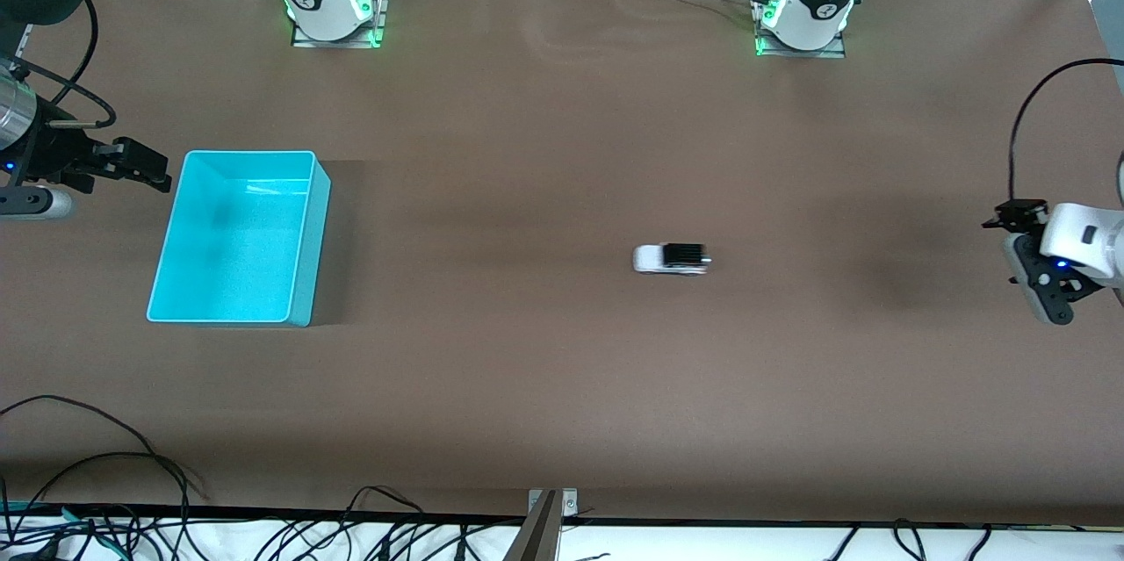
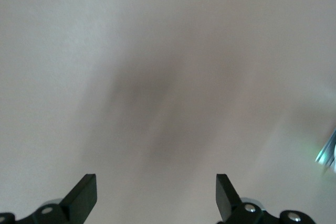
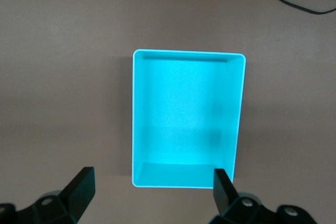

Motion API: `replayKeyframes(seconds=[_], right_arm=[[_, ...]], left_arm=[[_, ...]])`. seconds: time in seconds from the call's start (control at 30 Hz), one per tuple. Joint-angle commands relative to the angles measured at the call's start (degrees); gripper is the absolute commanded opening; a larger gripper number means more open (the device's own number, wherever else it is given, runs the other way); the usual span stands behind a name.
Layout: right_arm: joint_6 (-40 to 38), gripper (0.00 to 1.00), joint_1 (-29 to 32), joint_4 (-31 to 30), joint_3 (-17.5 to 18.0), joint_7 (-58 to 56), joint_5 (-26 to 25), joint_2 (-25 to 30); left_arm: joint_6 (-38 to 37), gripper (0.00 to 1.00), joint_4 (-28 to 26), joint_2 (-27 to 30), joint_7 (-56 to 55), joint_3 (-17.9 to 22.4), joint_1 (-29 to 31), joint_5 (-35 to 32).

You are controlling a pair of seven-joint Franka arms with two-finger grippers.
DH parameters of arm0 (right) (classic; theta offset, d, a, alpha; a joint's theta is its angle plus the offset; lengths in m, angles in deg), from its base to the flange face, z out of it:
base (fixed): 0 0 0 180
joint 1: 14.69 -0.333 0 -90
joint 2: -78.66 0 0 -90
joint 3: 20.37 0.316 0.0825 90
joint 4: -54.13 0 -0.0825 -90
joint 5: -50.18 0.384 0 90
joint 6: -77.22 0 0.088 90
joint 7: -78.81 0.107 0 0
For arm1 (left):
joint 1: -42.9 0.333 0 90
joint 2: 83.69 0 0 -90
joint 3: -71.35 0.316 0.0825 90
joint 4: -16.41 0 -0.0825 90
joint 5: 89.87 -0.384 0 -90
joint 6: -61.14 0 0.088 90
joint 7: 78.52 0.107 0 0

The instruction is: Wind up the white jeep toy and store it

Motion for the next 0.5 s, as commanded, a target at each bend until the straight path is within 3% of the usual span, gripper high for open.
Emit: replayKeyframes(seconds=[0.0, 0.47], right_arm=[[-0.07, 1.0, 0.16, -0.55, -0.02, -0.23, 0.95, 0.96], [-0.25, 1.0, 0.07, -0.46, 0.25, -0.93, 0.95, 0.87]], left_arm=[[-1.97, 1.0, 0.36, 0.99, -6.91, -2.71, -0.54, 1.36], [-5.58, 1.0, 0.36, 4.33, -35.82, -15.28, -1.25, 1.28]])
